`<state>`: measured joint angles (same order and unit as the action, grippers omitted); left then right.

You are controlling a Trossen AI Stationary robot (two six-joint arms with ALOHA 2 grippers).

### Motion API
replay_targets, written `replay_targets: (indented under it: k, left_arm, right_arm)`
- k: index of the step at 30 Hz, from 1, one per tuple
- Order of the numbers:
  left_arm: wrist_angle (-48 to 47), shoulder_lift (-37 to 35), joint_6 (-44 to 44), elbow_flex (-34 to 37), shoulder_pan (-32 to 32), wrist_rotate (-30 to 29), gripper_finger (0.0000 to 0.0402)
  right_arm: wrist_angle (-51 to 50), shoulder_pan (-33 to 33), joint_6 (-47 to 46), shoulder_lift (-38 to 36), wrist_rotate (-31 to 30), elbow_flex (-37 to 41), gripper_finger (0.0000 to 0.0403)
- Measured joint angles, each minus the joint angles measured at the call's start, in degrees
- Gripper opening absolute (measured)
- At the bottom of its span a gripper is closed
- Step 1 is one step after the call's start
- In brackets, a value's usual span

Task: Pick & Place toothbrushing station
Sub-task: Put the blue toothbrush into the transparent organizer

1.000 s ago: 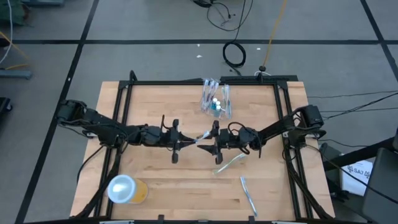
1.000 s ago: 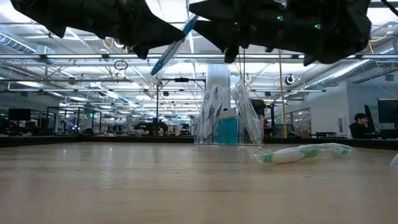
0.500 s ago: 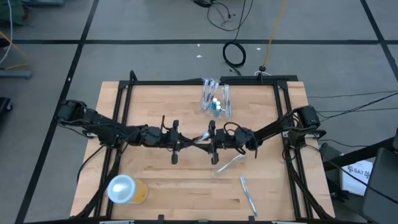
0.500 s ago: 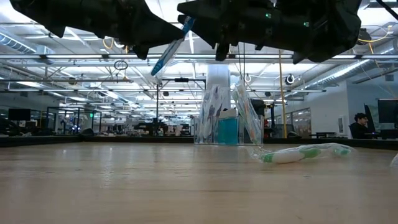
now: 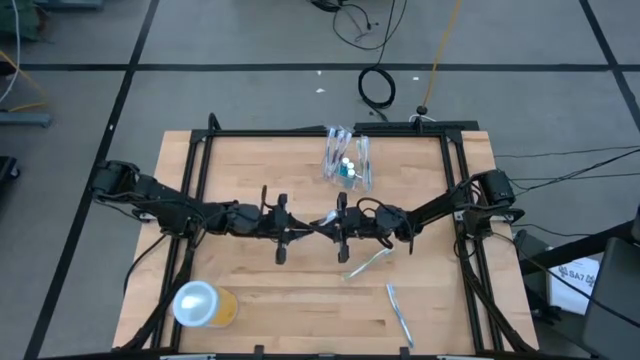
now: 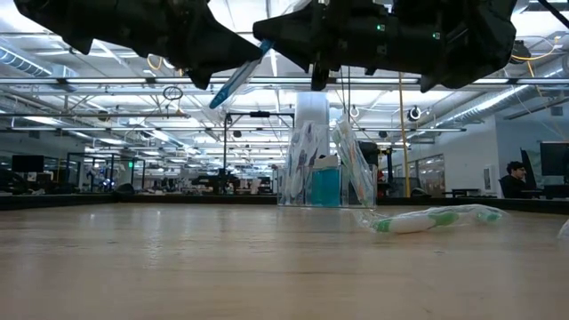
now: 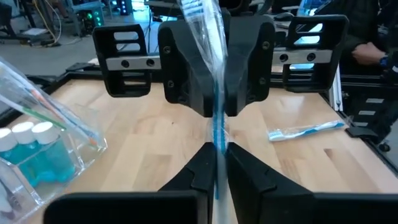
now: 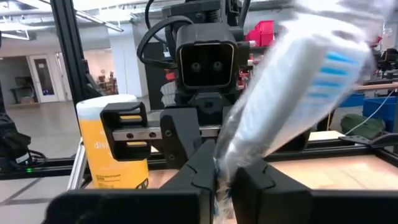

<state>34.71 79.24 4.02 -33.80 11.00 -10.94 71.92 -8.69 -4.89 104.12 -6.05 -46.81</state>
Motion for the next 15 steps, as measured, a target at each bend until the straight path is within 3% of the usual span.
replay_targets:
  k: [7,15]
  left_arm:
    - [-1.2,0.0,0.8,0.0,0.0,0.6,0.0057]
    - [-2.0,0.0,0.0,0.0,-0.1,0.2,0.0157]
  right_arm:
    - [-1.8,0.1,0.8,0.0,0.1,0.1,0.0014]
    - [-5.1,0.4,0.9,0.1,0.2,0.1,0.0014]
